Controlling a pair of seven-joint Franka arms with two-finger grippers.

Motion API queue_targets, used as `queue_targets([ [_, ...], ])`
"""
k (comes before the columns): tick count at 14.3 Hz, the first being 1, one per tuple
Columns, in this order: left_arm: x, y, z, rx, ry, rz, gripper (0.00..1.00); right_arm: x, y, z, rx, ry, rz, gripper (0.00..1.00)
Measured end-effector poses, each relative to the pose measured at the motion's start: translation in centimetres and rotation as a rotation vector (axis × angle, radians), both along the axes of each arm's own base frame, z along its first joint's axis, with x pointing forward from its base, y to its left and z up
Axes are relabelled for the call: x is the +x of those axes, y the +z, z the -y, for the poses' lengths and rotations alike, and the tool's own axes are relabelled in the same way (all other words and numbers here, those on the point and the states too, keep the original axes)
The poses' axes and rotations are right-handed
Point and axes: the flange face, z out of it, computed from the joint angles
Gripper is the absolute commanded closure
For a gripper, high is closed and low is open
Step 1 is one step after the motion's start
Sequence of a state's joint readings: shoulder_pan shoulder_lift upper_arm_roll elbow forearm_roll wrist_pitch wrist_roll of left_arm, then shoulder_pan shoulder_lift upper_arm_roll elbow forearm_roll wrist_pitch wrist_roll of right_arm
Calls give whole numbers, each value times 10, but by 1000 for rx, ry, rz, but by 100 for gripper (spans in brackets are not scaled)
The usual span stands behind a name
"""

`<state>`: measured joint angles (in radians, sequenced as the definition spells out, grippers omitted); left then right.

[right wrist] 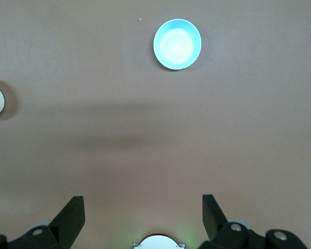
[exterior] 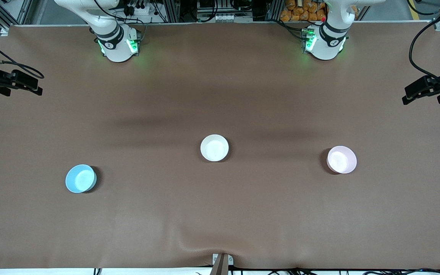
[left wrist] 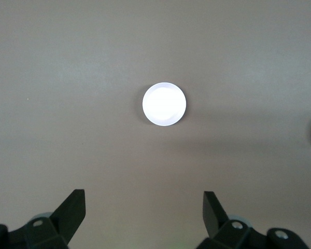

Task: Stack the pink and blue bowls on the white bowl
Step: 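Move the left gripper out from rest toward the pink bowl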

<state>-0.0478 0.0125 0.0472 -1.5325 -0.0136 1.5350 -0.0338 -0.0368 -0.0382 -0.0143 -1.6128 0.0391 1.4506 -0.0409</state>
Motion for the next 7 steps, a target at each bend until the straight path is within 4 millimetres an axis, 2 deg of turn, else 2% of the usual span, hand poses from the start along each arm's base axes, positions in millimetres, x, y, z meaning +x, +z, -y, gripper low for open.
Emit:
queue_targets([
  [3,1,-9,-4,0,5,-20,0,0,0,0,0,0,1,0],
  [7,10,-37,-9,1,3,-72,0,4,-4,0,0,-1,6,0],
])
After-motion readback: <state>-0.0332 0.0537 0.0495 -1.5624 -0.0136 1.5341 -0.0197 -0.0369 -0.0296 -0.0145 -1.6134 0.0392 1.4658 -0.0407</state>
